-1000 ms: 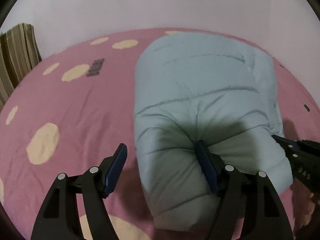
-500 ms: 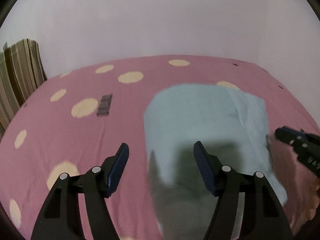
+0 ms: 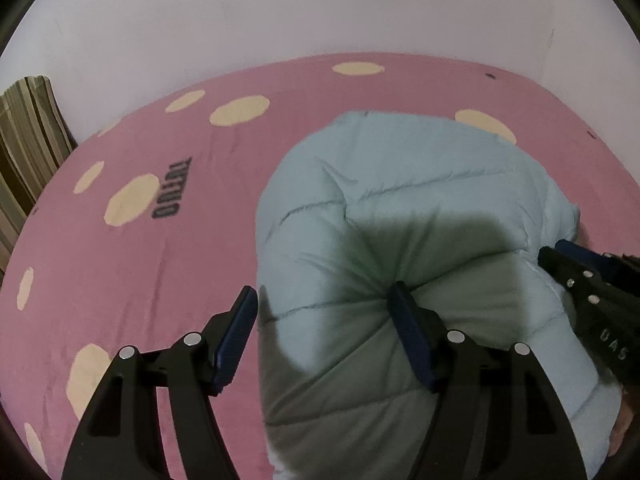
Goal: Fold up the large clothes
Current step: 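Hold the jacket edge closed in the right tool while the left tool presses the bundle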
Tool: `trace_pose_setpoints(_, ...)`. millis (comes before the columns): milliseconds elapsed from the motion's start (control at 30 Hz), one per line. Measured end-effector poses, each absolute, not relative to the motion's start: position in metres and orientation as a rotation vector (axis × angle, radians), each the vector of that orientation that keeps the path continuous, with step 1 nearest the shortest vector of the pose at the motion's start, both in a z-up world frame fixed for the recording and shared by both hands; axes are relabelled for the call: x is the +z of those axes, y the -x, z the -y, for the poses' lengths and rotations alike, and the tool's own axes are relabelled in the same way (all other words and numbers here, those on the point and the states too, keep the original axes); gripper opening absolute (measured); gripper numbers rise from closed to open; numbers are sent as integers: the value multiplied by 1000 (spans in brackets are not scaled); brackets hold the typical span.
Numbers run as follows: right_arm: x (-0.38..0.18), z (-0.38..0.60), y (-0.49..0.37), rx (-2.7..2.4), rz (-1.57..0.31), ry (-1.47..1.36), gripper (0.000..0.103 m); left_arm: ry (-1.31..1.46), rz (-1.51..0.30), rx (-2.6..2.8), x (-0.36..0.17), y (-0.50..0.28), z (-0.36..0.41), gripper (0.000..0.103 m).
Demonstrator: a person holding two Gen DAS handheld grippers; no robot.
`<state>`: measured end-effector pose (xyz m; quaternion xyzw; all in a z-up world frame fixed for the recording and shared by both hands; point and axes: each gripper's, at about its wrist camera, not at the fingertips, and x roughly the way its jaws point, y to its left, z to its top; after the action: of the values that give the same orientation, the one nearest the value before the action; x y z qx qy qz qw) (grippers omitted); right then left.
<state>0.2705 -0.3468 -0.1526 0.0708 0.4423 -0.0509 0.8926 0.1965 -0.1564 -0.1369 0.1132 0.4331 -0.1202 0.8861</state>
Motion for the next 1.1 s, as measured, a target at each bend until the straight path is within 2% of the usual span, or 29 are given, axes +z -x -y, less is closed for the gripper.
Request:
trace_pose_setpoints(367,-182,352,-280,-100,-931,-178,23,-217,-923,-238,-160,-205,160,69)
trace_pose_setpoints(1100,-186,345,-274,-135,-892,-139,23,-206,-891,-241,-171,-205,159,70)
